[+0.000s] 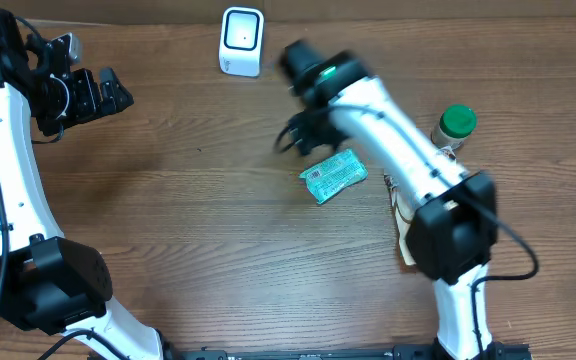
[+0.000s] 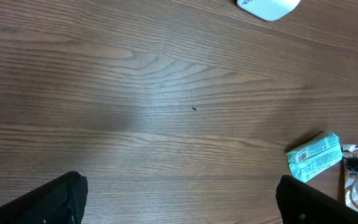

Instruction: Scan the item barcode

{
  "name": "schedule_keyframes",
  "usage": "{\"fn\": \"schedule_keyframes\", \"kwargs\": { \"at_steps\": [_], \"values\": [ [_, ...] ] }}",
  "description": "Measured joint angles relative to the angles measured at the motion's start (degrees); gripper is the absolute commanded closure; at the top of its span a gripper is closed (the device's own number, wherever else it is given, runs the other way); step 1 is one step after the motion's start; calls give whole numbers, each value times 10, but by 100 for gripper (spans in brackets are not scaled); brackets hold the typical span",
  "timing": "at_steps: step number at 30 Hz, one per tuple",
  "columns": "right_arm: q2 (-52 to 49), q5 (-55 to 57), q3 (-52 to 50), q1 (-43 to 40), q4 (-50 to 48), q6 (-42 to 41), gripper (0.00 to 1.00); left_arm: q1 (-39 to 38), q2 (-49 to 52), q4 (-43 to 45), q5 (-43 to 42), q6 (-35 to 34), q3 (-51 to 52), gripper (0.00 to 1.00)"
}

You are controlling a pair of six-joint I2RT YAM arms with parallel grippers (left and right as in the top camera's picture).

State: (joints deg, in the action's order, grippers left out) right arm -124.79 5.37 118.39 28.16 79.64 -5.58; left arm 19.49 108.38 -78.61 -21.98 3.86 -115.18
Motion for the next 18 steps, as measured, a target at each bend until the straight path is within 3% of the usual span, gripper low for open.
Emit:
{"fn": "schedule_keyframes", "kwargs": {
  "at_steps": [4, 9, 18],
  "values": [
    [0, -69, -11, -102, -6, 39, 28, 0, 0, 0, 0, 0, 0, 0],
    [0, -139, -71, -181, -30, 71, 48, 0, 0, 0, 0, 0, 0, 0],
    [0, -139, -170, -191, -99, 51, 71, 0, 0, 0, 0, 0, 0, 0]
  ]
}}
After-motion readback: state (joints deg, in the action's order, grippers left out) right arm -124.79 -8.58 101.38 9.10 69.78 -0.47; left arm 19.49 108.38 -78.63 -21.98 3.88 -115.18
